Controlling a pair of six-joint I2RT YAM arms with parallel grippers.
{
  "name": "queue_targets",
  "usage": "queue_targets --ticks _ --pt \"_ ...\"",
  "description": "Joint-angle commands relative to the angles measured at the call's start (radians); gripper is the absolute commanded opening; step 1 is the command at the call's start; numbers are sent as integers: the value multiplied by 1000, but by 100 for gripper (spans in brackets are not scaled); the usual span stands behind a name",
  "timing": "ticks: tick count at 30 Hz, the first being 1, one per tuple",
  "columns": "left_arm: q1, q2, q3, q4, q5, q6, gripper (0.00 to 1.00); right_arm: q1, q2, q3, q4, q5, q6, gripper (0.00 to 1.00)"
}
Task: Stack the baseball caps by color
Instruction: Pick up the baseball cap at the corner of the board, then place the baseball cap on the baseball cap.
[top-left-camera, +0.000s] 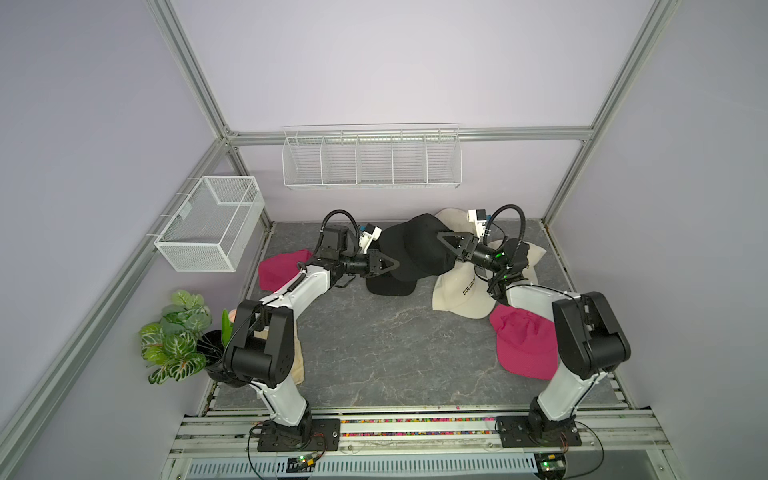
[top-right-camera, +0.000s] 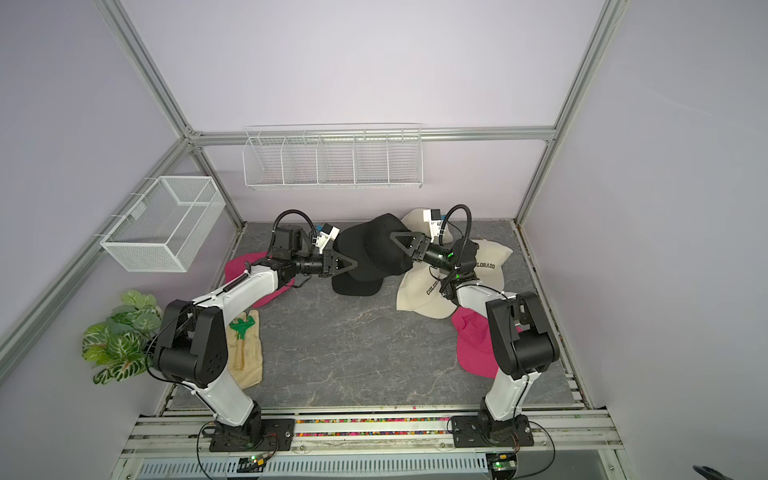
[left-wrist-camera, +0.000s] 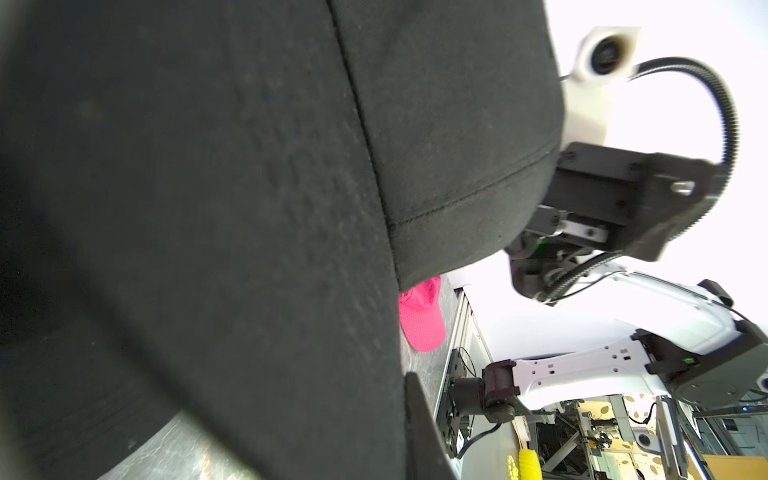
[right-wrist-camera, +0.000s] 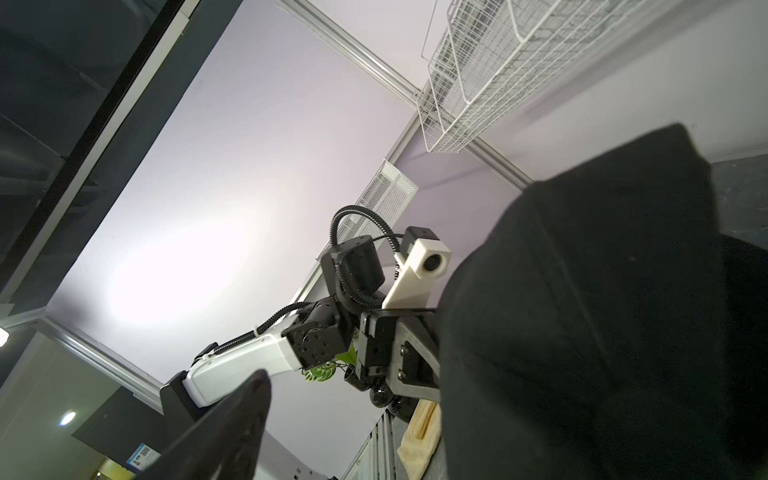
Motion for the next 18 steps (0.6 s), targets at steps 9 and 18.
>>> queue_targets --ticks 9,18 --pt "1 31 55 -64 9 55 0 15 -130 -21 -2 -51 -95 90" --pt "19 48 43 33 112 -14 0 17 -195 -38 -14 -72 -141 95"
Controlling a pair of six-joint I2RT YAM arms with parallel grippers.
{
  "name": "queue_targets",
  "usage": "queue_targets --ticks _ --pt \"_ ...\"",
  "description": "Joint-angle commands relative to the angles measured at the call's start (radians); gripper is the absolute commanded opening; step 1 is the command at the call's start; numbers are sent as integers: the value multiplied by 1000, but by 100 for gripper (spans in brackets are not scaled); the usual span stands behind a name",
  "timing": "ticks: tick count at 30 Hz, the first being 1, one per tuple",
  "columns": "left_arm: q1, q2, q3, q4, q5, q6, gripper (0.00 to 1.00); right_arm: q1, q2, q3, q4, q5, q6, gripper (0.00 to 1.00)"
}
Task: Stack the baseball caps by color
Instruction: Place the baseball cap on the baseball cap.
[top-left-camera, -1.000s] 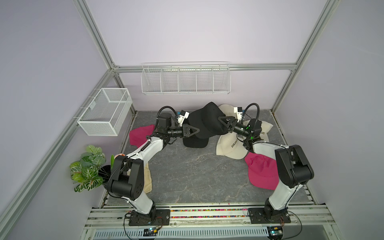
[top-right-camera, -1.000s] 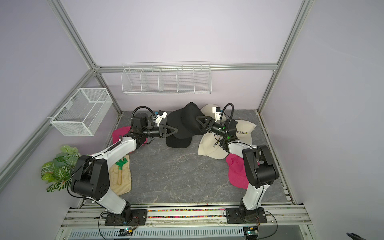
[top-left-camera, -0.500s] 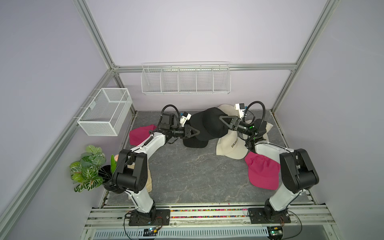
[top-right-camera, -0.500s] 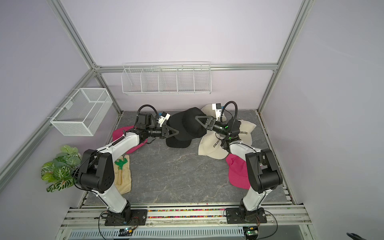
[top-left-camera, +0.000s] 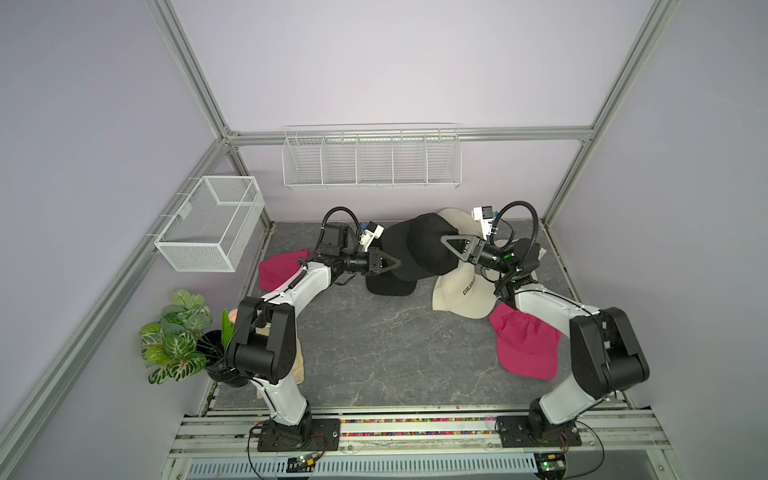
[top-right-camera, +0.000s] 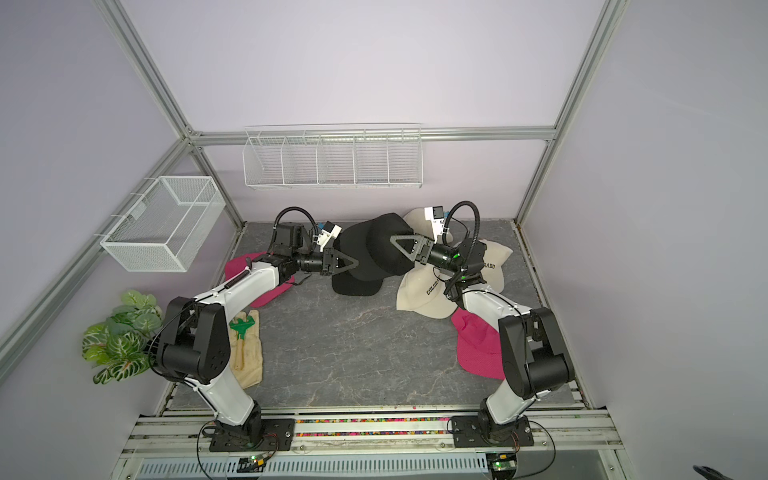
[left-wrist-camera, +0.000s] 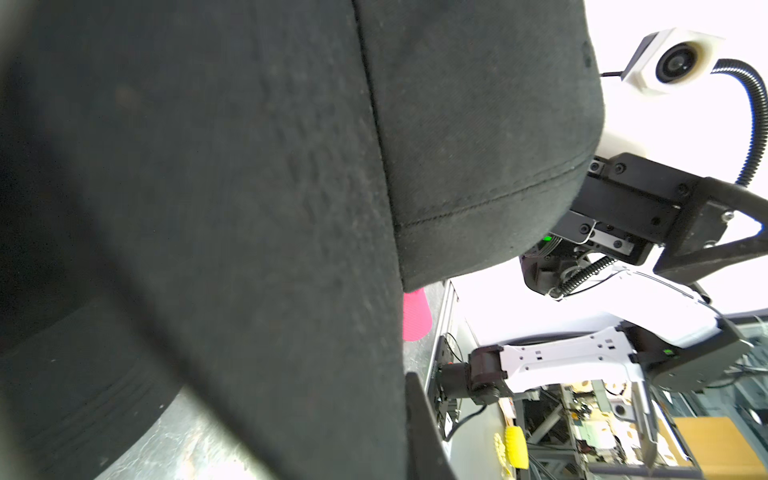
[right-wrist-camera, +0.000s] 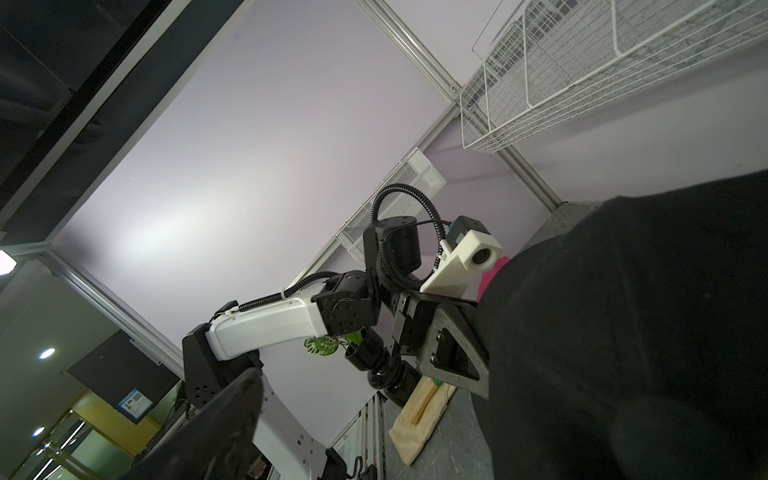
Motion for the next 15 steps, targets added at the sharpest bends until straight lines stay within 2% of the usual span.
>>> queue_targets --ticks 1,8,15 --pt "12 20 -4 50 30 -31 0 11 -68 -8 40 -23 -44 95" --pt "32 11 -9 49 41 -29 0 14 -82 -17 48 -31 -56 95" --pt "39 12 -63 266 119 -173 0 21 -101 -26 98 -47 -63 99"
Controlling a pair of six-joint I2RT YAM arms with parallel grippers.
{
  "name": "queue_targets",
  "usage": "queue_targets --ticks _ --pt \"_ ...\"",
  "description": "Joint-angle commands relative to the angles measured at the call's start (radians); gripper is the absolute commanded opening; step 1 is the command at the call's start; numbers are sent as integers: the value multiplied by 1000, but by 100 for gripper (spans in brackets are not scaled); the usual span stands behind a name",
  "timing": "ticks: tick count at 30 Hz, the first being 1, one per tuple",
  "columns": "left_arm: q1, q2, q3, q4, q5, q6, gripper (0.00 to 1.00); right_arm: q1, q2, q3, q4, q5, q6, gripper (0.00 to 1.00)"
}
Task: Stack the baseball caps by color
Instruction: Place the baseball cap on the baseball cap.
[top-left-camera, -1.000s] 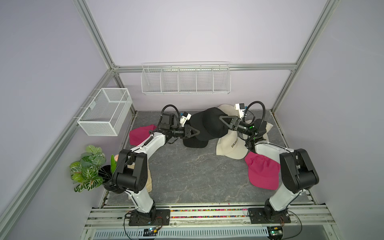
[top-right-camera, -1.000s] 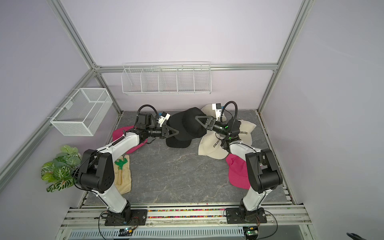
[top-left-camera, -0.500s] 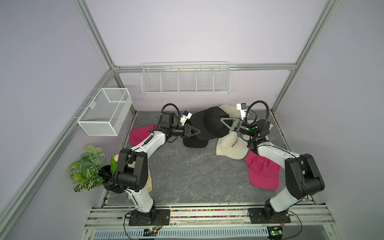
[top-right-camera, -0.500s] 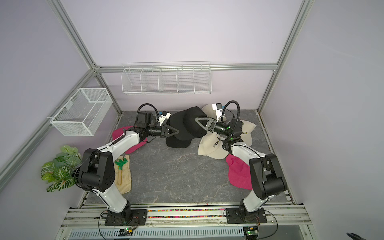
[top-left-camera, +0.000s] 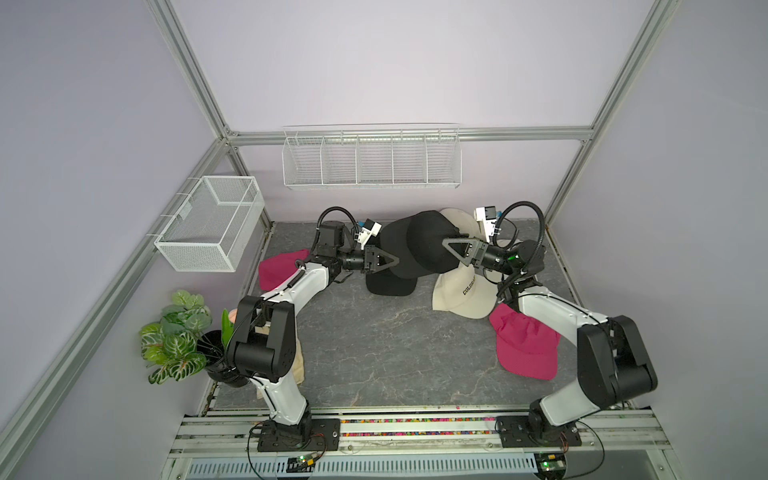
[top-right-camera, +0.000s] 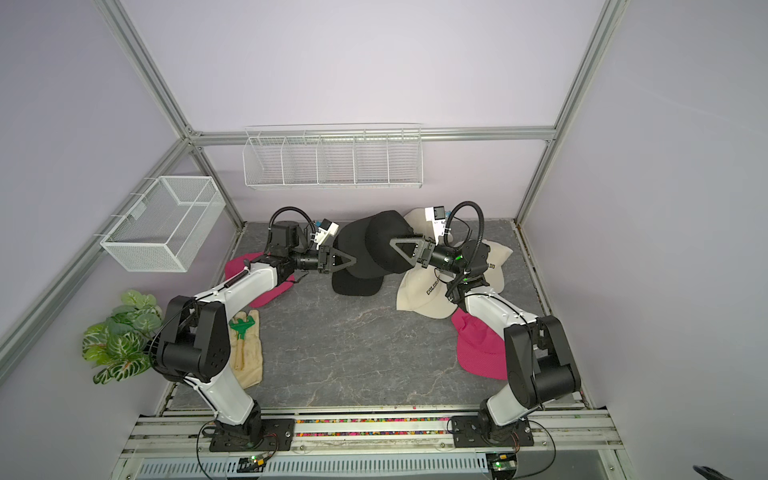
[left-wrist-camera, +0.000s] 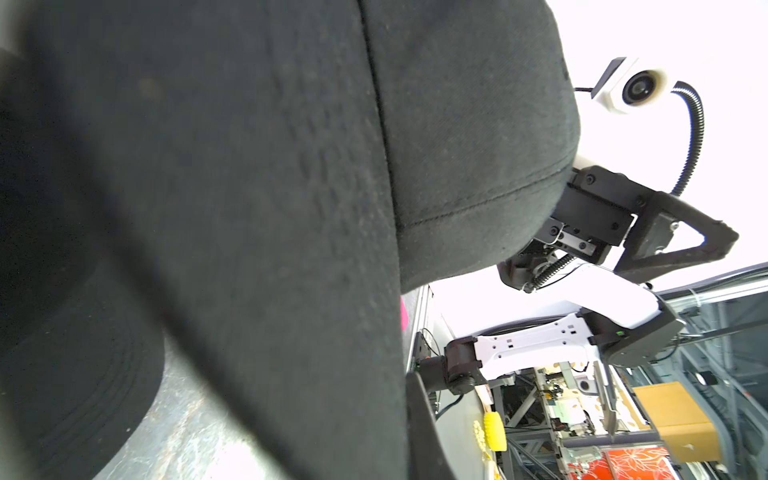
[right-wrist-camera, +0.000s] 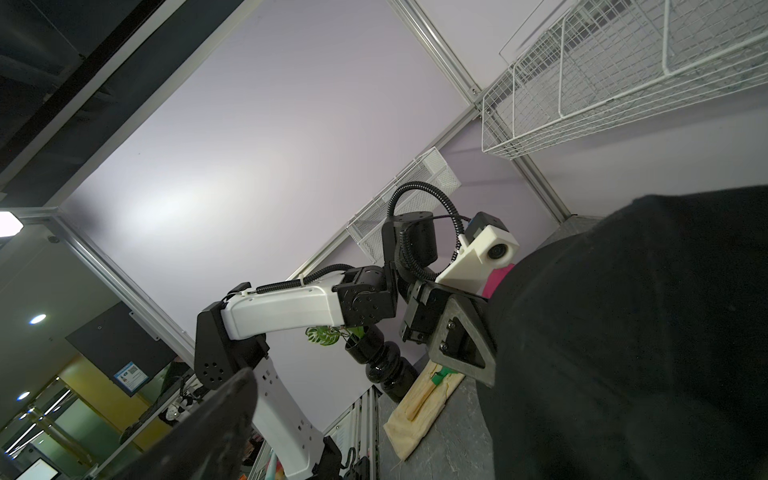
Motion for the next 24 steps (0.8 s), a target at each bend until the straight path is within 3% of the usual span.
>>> queue_targets --ticks 1,7,11,24 --pt "13 9 -26 112 11 -80 0 14 -58 -10 94 -34 -21 98" --pt "19 16 -21 102 14 -69 0 18 -84 -18 53 -29 -66 95" --pt "20 24 -20 103 13 -71 0 20 -98 -36 96 -3 -75 82" --pt "19 30 -21 92 -3 -33 0 23 24 -15 217 139 60 16"
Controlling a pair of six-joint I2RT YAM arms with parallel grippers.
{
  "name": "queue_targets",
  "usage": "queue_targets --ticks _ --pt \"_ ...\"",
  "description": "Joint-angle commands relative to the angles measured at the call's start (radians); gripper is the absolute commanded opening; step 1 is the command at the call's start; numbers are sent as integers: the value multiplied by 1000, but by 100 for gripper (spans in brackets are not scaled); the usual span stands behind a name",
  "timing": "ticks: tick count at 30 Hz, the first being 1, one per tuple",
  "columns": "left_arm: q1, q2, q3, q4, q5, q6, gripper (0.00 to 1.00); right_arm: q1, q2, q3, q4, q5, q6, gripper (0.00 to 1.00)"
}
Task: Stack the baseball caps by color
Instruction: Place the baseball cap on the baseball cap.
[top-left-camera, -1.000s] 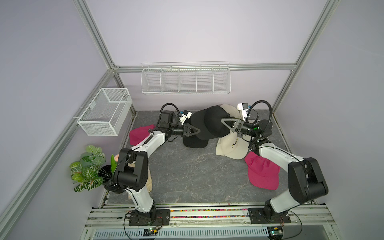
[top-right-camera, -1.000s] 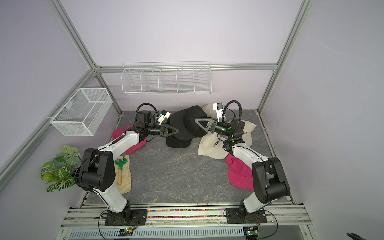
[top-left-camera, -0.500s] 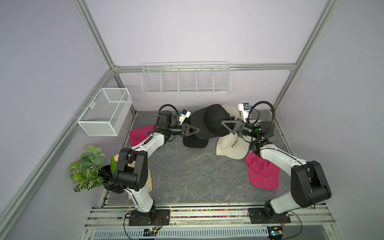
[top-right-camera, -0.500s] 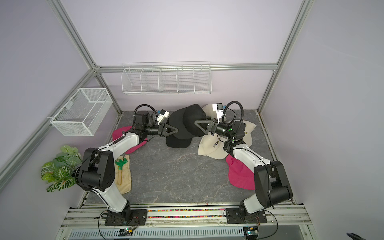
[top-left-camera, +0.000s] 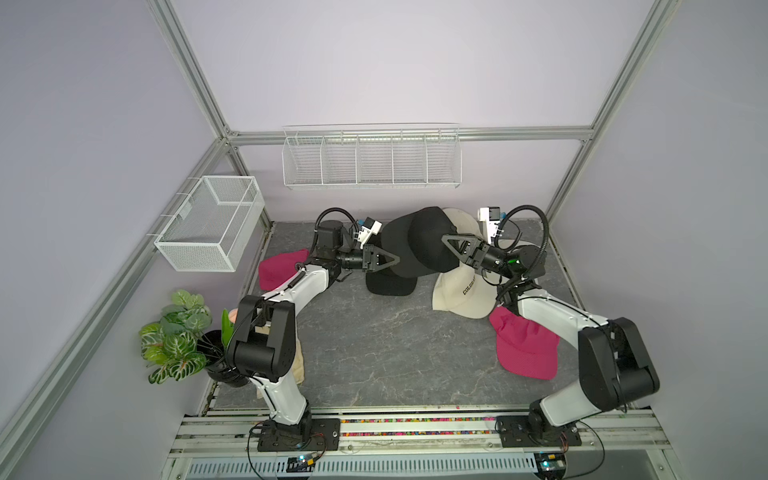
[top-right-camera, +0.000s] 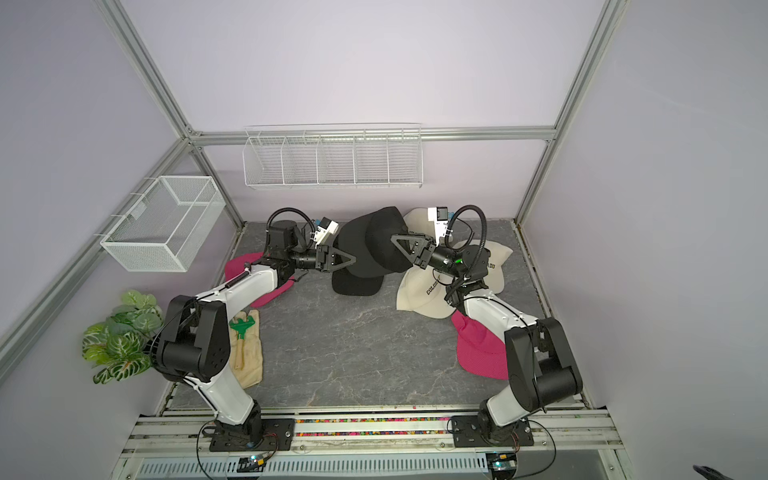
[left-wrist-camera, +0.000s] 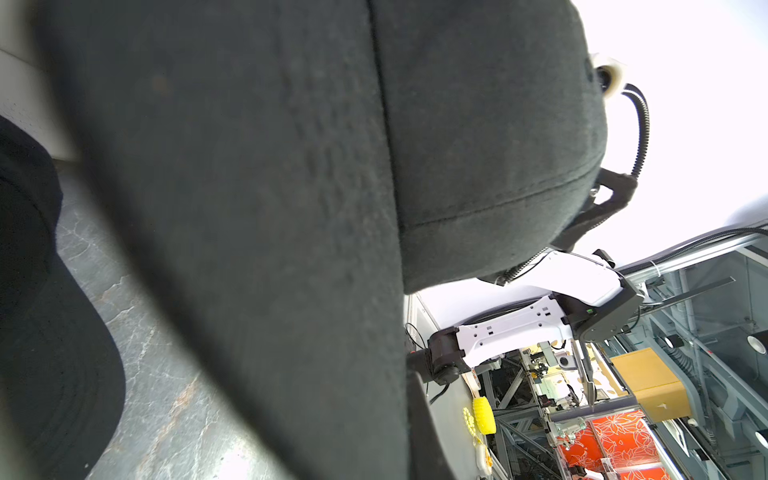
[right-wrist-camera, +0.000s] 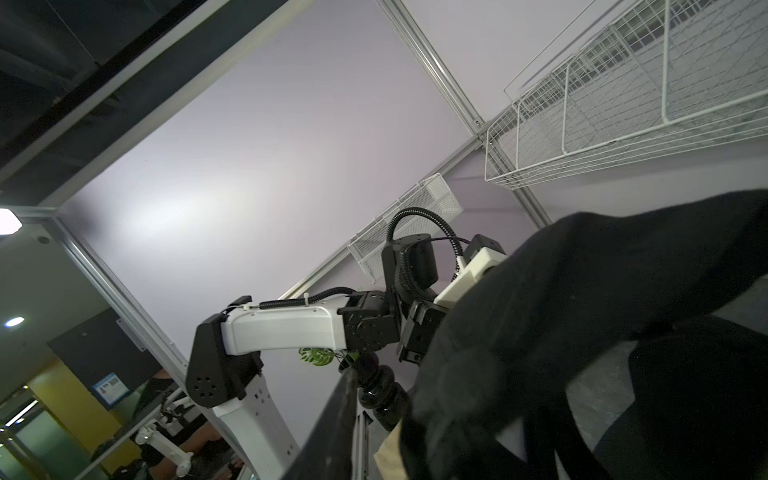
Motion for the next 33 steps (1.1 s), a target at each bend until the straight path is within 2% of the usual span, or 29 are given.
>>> queue_targets --ticks 1,2,7,9,11,13,14,16,17,19,22,25,26,28,30,33 --pt "15 26 -3 -33 -77 21 0 1 22 16 125 44 54 9" --pt "16 29 -1 -42 -89 29 0 -1 24 18 119 47 57 7" --pt "20 45 21 -82 -177 44 0 -15 17 30 -9 48 21 7" --pt "21 56 30 -84 -237 28 5 -17 25 64 -125 8 -3 7" --pt "23 58 34 -80 -316 11 21 -17 32 73 -149 -4 -3 7" --pt "27 39 22 -61 -404 2 55 -18 25 76 -184 3 -23 7" --pt "27 24 12 -48 -434 7 66 -17 19 80 -228 1 -54 7" --pt "28 -25 -16 -36 -516 36 82 -14 -5 98 -357 -24 -158 7" --pt "28 -46 -24 -44 -552 57 88 -9 -17 104 -412 -45 -220 7" --pt "28 -93 -30 -98 -652 112 100 7 -61 119 -598 -55 -412 7" --pt "29 -142 -29 -156 -775 176 100 38 -127 167 -961 5 -735 7" --pt "29 -187 -44 -143 -840 215 100 63 -161 210 -1176 30 -943 7" --pt "28 -200 -51 -125 -833 238 100 68 -166 215 -1212 33 -989 6" --pt "27 -220 -41 -122 -715 361 100 77 -171 227 -1287 32 -1090 6" --pt "17 -234 10 -223 -646 522 100 92 -167 262 -1400 32 -1209 7" --pt "-28 -251 73 -376 -605 759 100 128 -144 325 -1625 7 -1453 7"
